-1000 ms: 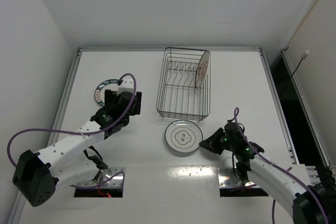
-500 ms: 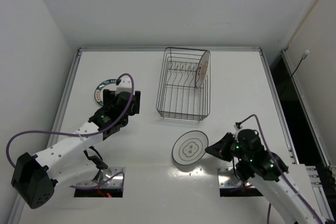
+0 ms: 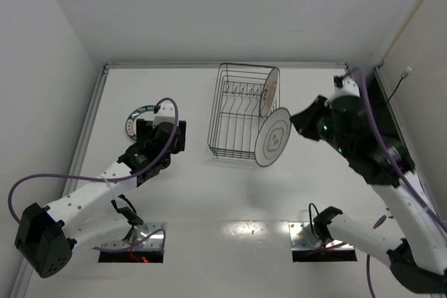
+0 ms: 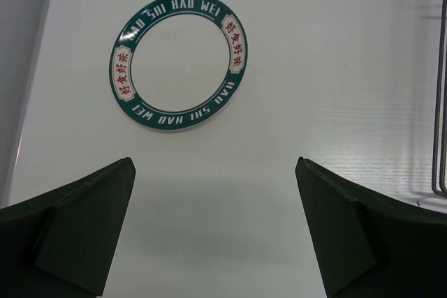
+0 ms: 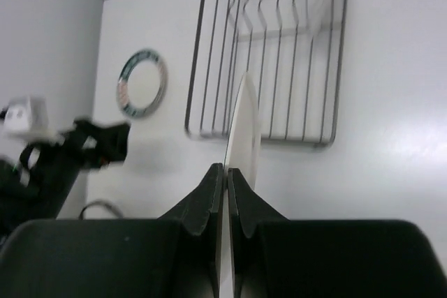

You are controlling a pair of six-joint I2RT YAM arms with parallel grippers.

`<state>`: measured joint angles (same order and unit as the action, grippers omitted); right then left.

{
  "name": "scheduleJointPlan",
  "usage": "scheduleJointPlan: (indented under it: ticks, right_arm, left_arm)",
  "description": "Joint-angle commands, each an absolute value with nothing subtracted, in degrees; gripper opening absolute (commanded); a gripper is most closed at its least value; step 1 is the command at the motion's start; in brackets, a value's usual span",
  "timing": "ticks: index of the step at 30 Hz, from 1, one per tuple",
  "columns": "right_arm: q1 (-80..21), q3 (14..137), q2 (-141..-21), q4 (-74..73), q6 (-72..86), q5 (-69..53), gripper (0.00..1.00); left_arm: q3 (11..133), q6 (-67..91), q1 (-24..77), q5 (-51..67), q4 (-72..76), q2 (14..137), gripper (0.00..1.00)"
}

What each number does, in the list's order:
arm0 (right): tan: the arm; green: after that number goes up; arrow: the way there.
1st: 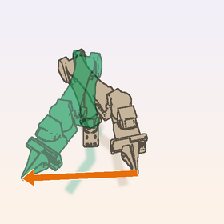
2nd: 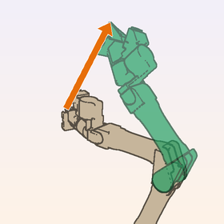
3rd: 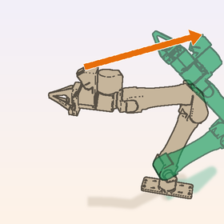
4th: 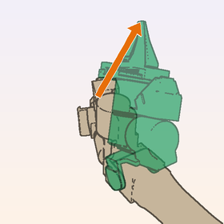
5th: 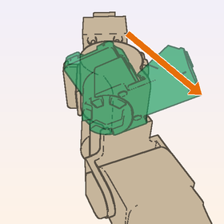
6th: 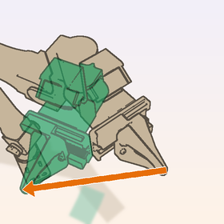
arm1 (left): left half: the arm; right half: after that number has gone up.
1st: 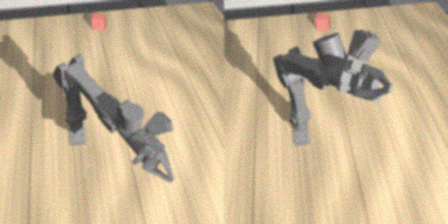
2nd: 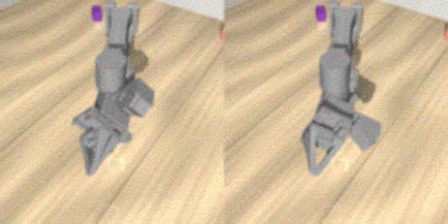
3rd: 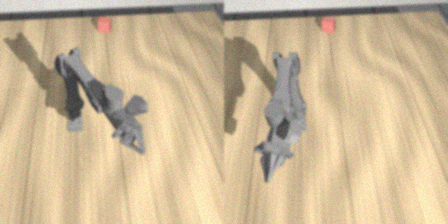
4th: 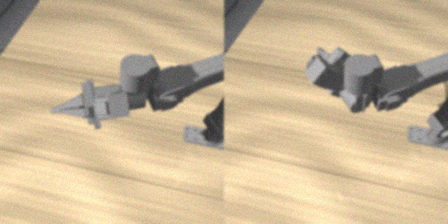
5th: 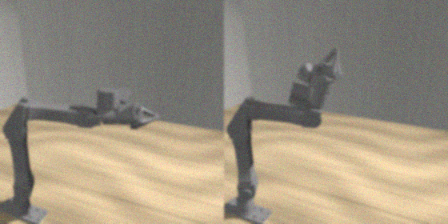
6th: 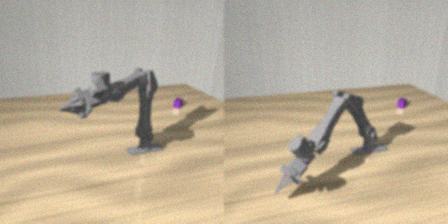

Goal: Load the plates into the dish rack

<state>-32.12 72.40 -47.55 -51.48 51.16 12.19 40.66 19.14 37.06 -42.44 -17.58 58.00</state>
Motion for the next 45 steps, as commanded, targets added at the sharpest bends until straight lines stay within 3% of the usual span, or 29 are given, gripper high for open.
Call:
scheduleJointPlan:
  ticks: [1, 11, 21, 22, 25, 30, 36, 45]
  right_arm:
    - [-32.4, 79.1, -58.3, -41.3, 40.0, 24.6, 0.0]
    - [-31.4, 99.5, -88.6, -32.2, 27.2, 30.8, 0.0]
    - [-31.4, 90.2, -89.5, -30.9, 30.9, 27.5, 0.0]
    - [-31.4, 89.4, -89.5, -31.7, 31.7, 27.5, 0.01]
    - [-29.7, 83.8, -87.5, -32.3, 36.7, 24.7, 0.35]
    - [-28.6, 63.0, -76.5, -24.5, 49.4, 20.8, 0.52]
    - [-25.7, 51.4, -72.7, -22.2, 54.4, 15.6, 0.53]
    - [-24.6, 51.3, -75.1, -14.3, 52.4, 5.7, 0.53]
  left_arm:
    - [42.6, 19.2, 37.4, -43.2, -17.0, 57.3, 1.0]
    - [42.6, 19.2, 37.4, -42.1, -17.0, 57.8, 1.0]
    - [42.6, 19.2, 37.4, -41.6, -17.0, 57.8, 1.0]
    - [42.6, 19.2, 37.4, -41.6, -17.0, 57.8, 1.0]
    - [42.6, 19.2, 37.4, -41.6, -17.0, 57.8, 1.0]
    - [42.6, 19.2, 37.4, -41.6, -17.0, 57.8, 1.0]
    - [43.2, 19.2, 37.4, -41.0, -17.0, 58.4, 1.0]
    - [43.2, 19.2, 37.4, -41.0, -17.0, 57.8, 1.0]
